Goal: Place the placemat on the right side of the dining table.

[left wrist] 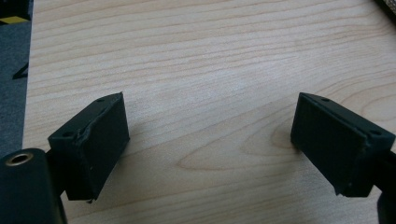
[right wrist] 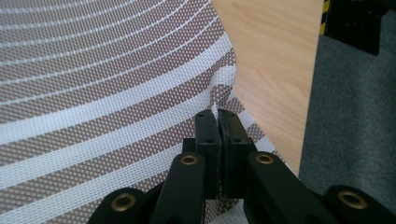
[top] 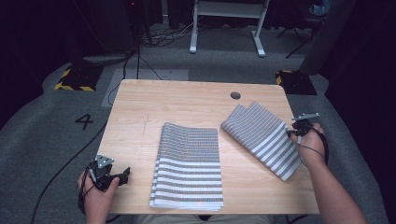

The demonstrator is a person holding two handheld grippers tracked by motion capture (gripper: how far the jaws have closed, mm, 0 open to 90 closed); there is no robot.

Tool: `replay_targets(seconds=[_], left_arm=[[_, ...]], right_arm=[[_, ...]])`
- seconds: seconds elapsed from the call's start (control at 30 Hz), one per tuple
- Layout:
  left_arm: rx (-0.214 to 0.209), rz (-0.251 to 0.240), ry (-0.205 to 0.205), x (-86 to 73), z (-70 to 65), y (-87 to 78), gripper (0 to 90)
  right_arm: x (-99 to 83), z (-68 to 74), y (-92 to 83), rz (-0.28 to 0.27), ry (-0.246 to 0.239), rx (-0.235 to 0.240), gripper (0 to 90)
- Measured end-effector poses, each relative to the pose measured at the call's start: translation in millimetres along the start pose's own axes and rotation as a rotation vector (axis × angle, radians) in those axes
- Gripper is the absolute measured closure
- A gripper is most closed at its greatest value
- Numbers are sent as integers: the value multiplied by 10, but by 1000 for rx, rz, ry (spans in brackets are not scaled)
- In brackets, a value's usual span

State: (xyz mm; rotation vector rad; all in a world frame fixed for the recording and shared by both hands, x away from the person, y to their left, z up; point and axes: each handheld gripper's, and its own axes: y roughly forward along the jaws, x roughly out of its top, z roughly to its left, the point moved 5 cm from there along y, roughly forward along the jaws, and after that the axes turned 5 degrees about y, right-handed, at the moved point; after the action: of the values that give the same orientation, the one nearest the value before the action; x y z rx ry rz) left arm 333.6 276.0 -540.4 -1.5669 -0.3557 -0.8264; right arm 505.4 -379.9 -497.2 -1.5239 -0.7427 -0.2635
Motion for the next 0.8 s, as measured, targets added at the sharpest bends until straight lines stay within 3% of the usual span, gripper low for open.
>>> replay_targets(seconds=[0.17, 0.33, 0.57, 0.8], left_arm=[[0, 1, 0, 0, 0, 0, 116], [0, 0, 0, 0, 0, 0, 116], [-1, 3, 0, 7, 0, 7, 107], [-3, -2, -5, 14, -6, 17, 101]], right_arm=[[78, 62, -200, -66, 1, 35, 882], [175, 229, -524, -132, -44, 76, 883], [244, 623, -937, -200, -105, 173, 883], [137, 1063, -1158, -227, -193, 284, 882]])
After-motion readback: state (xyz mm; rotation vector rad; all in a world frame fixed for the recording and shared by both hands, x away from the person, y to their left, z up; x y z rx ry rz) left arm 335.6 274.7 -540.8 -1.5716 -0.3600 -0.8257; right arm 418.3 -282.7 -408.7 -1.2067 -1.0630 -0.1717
